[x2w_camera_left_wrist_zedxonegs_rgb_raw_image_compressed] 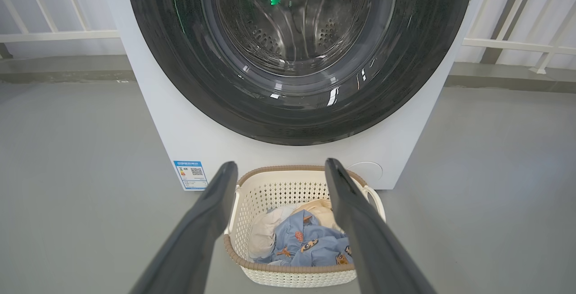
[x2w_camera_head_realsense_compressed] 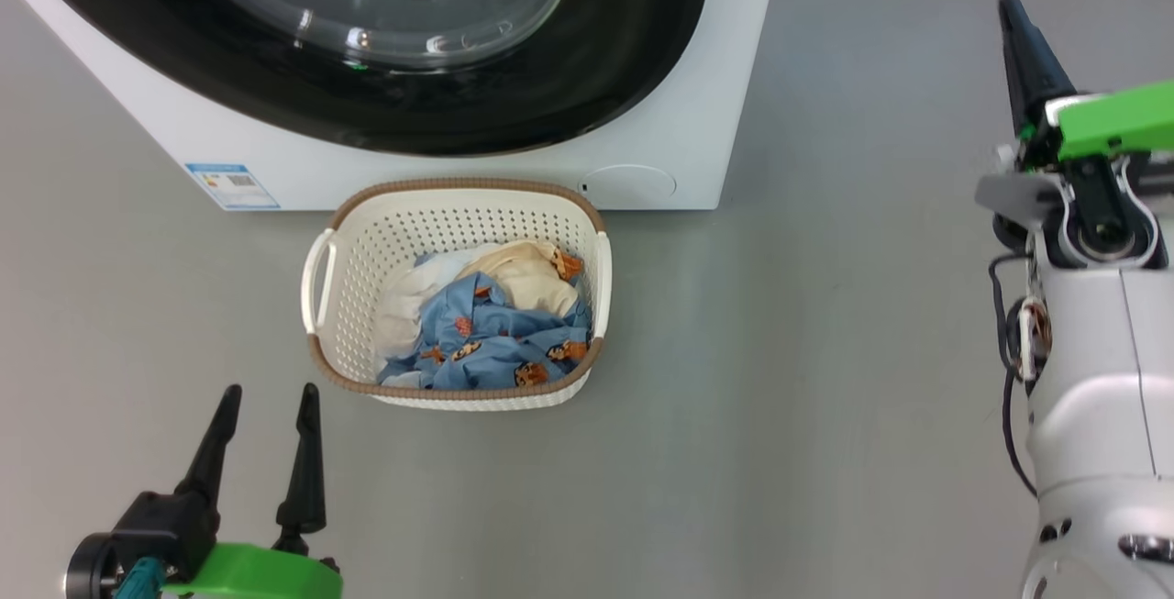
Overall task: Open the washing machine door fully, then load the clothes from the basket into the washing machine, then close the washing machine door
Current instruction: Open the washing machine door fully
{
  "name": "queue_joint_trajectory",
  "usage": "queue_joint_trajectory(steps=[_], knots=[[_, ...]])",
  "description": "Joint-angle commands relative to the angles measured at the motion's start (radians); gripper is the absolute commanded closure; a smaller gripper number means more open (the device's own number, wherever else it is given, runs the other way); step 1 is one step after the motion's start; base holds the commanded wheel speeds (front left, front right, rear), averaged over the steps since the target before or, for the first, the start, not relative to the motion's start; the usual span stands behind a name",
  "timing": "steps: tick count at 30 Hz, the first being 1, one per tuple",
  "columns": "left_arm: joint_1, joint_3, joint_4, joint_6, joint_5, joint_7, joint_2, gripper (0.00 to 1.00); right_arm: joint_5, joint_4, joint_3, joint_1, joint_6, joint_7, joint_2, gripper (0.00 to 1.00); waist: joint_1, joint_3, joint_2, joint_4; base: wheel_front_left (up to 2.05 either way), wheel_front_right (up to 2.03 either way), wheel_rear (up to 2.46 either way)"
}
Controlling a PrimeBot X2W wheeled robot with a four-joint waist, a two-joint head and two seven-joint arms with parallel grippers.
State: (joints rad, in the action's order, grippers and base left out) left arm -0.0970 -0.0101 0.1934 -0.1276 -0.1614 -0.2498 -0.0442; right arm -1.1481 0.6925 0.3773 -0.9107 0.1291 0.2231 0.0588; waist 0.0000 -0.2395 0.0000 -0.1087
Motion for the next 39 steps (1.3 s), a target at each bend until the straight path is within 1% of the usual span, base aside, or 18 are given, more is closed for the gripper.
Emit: queue_joint_trajectory(steps=[1, 9, 19, 27, 32, 39], knots=[[-0.036, 0.028, -0.031, -0.003, -0.002, -0.012, -0.012, 0.0, 0.028, -0.009, -0.007, -0.054, 0.002, 0.025, -0.009, 1.0, 0.0, -0.013, 0.0, -0.005, 0.0, 0.0, 0.0], [-0.071, 0.008, -0.041, -0.003, -0.011, -0.012, -0.01, 0.0, 0.116, 0.069, 0.033, -0.185, 0.002, 0.169, 0.0, 1.0, 0.0, -0.064, 0.0, -0.027, 0.0, 0.0, 0.0], [-0.126, -0.016, -0.075, -0.003, -0.024, -0.012, -0.008, 0.0, 0.203, 0.115, 0.086, -0.312, 0.002, 0.262, -0.002, 1.0, 0.0, -0.137, 0.0, -0.061, 0.0, 0.0, 0.0], [-0.183, -0.033, -0.104, -0.003, -0.035, -0.012, -0.008, 0.0, 0.248, 0.151, 0.104, -0.423, 0.002, 0.299, -0.008, 1.0, 0.0, -0.194, 0.0, -0.09, 0.0, 0.0, 0.0], [-0.202, -0.045, -0.121, -0.003, -0.044, -0.012, -0.007, 0.0, 0.235, 0.19, 0.067, -0.484, 0.002, 0.307, -0.008, 1.0, 0.0, -0.217, 0.0, -0.107, 0.0, 0.0, 0.0], [-0.209, -0.061, -0.127, -0.003, -0.065, -0.012, -0.006, 0.0, 0.228, 0.256, 0.016, -0.553, 0.002, 0.279, -0.008, 1.0, 0.0, -0.24, 0.0, -0.129, 0.0, 0.0, 0.0]])
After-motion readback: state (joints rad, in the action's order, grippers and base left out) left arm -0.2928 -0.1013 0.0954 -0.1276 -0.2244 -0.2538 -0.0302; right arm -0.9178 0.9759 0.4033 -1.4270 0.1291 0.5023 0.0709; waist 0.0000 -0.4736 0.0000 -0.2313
